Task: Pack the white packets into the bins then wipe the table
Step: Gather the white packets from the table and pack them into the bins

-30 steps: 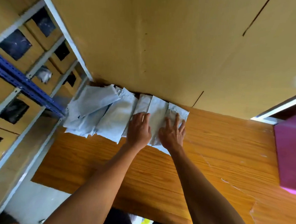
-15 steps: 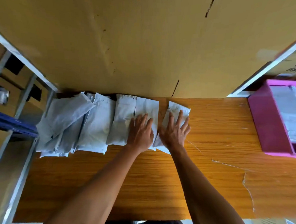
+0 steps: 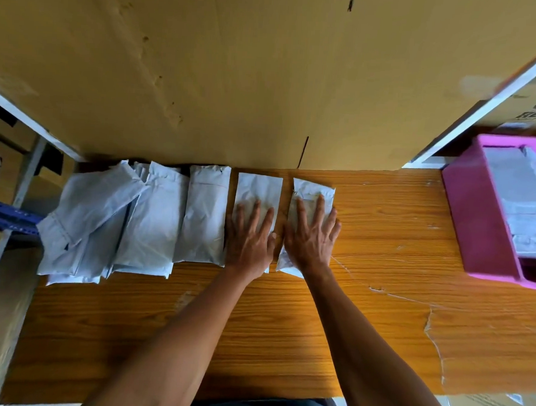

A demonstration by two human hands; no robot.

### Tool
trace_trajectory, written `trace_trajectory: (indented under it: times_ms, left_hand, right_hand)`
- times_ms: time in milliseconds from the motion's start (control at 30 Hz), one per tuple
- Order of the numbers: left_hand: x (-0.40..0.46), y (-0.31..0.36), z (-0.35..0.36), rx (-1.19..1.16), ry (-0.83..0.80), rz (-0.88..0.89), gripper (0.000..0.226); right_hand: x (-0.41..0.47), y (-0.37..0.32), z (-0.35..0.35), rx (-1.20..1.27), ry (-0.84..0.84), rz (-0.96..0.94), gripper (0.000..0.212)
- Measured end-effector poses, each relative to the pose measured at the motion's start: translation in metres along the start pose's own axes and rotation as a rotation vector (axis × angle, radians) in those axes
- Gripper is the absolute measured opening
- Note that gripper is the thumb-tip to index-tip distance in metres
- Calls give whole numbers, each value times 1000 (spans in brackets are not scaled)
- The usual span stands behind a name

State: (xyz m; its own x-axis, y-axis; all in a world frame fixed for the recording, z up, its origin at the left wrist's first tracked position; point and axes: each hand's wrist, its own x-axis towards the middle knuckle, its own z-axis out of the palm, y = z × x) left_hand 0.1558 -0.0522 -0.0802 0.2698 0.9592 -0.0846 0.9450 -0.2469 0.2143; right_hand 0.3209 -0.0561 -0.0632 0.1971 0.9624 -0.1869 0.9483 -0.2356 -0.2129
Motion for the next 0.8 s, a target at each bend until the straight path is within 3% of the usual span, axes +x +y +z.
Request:
trace_trajectory:
  times_ms: [267,533,800]
  left_hand:
    - [-6,3,6,-46,146,78,55]
    - [-7,17,-2,-124,171,25,73]
    - [-7,35,-23,-89,242,0,67]
  right_hand:
    - [-1,7,-3,48,32,-88,69]
    - [-3,16,-19,81,40,-138,62]
    - [-8,31,-35,81,29,-162,67]
